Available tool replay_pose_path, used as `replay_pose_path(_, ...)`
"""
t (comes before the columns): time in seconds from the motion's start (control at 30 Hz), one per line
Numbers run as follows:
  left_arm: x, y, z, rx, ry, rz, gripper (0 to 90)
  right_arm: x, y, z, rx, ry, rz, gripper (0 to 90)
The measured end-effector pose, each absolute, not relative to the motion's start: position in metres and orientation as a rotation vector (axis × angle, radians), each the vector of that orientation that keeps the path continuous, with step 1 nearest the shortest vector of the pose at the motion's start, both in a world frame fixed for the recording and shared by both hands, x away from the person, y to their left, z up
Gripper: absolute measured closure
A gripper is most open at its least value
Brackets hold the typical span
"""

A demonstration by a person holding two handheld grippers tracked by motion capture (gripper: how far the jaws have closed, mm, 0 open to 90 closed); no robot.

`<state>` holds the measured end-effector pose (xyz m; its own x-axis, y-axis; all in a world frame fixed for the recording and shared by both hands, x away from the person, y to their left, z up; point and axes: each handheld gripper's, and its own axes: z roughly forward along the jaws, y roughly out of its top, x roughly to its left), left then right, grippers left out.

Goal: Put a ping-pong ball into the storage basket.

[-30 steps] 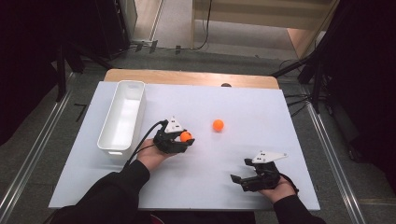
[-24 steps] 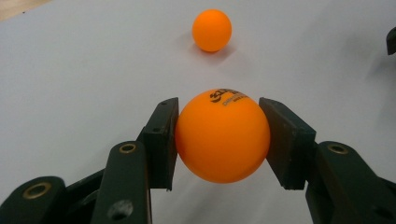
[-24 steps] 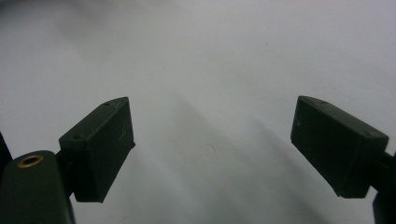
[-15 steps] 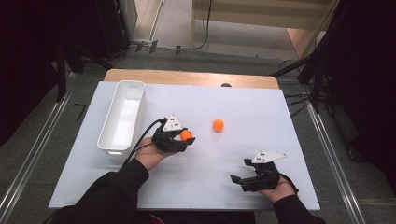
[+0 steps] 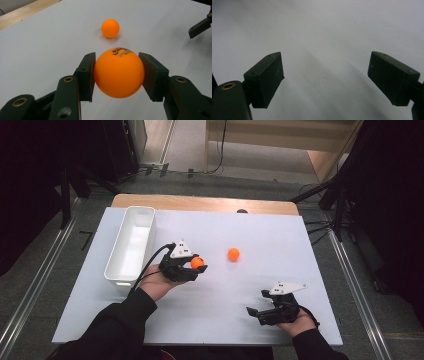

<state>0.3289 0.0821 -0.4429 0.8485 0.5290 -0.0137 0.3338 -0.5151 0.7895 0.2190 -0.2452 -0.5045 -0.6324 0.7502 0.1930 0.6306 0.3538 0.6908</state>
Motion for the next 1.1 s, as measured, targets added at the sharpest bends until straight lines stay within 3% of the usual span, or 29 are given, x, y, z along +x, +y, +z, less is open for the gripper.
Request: replay_pose_path(1.1,0.330,0.092,-0.425,2.156,0.645,0.274,50.2,0.219,-0.245,-0.505,1.264,2.453,1.134,11.8)
